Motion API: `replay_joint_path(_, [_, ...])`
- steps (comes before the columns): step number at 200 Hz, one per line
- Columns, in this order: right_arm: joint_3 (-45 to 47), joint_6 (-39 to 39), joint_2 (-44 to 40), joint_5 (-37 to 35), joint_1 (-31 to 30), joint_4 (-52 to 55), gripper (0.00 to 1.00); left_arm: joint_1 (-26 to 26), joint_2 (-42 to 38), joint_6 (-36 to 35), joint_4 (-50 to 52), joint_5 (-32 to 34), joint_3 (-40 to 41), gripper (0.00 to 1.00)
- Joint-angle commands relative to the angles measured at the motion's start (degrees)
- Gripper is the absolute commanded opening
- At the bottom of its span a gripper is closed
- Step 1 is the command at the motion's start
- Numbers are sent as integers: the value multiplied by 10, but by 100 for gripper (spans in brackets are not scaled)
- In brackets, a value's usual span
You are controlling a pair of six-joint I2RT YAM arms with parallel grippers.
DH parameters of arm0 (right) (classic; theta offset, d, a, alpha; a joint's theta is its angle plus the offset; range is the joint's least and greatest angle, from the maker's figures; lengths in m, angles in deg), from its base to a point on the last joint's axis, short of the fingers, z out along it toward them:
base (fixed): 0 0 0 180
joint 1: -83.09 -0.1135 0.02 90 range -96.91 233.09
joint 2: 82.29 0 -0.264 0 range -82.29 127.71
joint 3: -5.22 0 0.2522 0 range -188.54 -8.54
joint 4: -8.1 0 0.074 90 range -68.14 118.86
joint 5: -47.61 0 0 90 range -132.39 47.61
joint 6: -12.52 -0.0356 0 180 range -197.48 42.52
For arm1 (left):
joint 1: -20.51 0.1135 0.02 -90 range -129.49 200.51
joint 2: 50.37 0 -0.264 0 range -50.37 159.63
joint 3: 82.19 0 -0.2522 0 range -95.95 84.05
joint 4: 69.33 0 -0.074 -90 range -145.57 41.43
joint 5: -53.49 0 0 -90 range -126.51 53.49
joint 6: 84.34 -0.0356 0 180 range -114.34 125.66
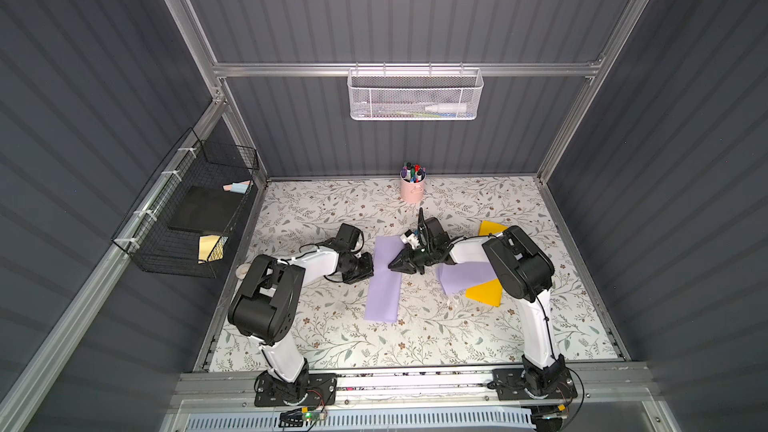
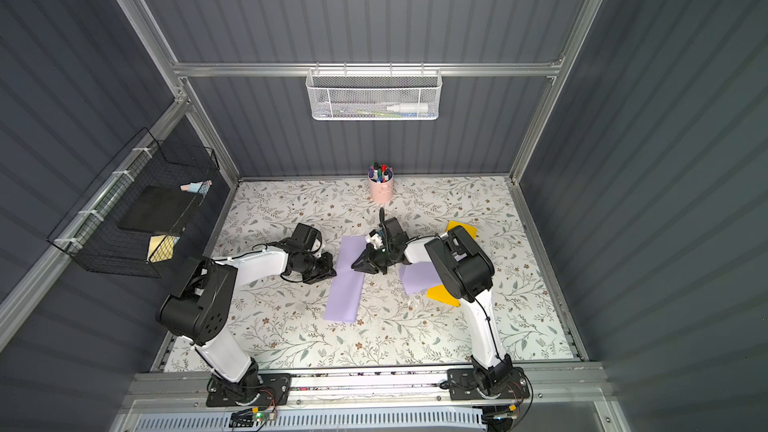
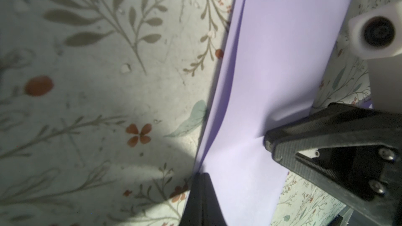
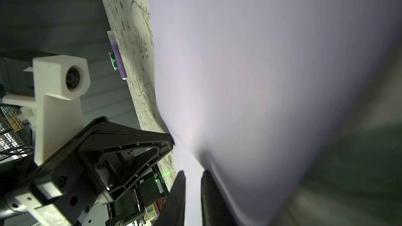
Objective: Fold the rectangular paper in half along the long edge
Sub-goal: Fold the paper at the center of the board.
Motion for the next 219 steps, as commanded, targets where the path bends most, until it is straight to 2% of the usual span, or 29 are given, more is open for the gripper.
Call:
replay_joint_path(1, [-6,25,25,-9,-1,68,18,-1,0,-12,57,20,-14,3])
replay_joint_path(70, [-6,37,29,-12,-1,86,18,-1,-47,-4,42,-8,-68,6])
replay_joint_path(102, [-7,35,25,-11,-1,86,18,-2,-8,10,3,-47,-61,5])
replay_joint_path(141, [-12,35,23,-9,-2,90,18,-10,54,16,-21,-57,-66,3])
replay_joint_path(186, [-17,36,25,-11,-1,95,18,-18,77,9,-11,-41,-57,1])
replay_joint_path(219, [-12,31,22,-29,1,102,18,-18,74,0,42,23,-44,0])
